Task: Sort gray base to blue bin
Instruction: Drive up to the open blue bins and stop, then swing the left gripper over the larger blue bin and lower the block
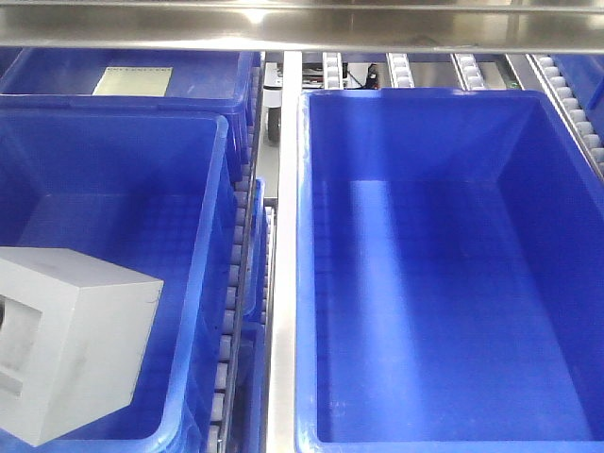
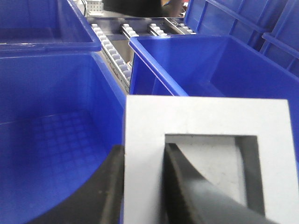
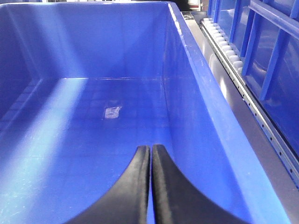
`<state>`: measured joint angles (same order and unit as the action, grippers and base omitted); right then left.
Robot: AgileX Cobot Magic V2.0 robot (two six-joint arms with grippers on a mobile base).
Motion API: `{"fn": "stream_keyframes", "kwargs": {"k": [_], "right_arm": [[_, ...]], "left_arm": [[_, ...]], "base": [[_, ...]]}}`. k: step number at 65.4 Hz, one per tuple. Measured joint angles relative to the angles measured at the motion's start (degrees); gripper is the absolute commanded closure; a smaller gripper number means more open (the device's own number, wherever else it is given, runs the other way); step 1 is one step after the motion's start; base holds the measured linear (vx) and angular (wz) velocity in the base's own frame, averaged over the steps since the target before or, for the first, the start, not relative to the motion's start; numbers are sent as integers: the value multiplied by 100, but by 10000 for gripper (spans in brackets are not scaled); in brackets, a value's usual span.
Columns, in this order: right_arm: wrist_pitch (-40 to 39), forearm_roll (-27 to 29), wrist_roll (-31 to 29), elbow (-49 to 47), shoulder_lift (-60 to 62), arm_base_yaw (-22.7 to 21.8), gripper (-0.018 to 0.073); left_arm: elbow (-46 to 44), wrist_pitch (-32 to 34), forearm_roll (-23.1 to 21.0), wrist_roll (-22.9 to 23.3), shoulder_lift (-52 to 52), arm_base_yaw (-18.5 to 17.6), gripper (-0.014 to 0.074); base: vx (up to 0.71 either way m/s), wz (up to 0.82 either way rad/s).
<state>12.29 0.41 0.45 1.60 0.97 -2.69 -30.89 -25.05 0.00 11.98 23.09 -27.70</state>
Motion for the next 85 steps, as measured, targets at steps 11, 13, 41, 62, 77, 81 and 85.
{"fn": "stream_keyframes", "kwargs": {"k": [11, 13, 41, 62, 77, 81, 85], "right_arm": [[0, 0, 0, 0, 0, 0, 564], [0, 0, 0, 0, 0, 0, 564], [-4, 0, 0, 0, 0, 0, 564], [-7, 0, 0, 0, 0, 0, 564], [-7, 0, 0, 0, 0, 0, 564], [-7, 0, 0, 0, 0, 0, 564], [-7, 0, 0, 0, 0, 0, 564]], "left_arm": [[0, 0, 0, 0, 0, 0, 594], [0, 0, 0, 0, 0, 0, 594], [0, 508, -91, 0, 115, 0, 594], [-183, 1660, -695, -499, 2032, -776, 594], [-1055, 2306, -726, -571, 3822, -1813, 594], [-1341, 2342, -726, -584, 4337, -2009, 594], [-1728, 2318, -726, -583, 4747, -2157, 594]], "base": [[0, 0], [0, 0], [0, 0], [0, 0], [0, 0], [0, 0], [0, 0]]}}
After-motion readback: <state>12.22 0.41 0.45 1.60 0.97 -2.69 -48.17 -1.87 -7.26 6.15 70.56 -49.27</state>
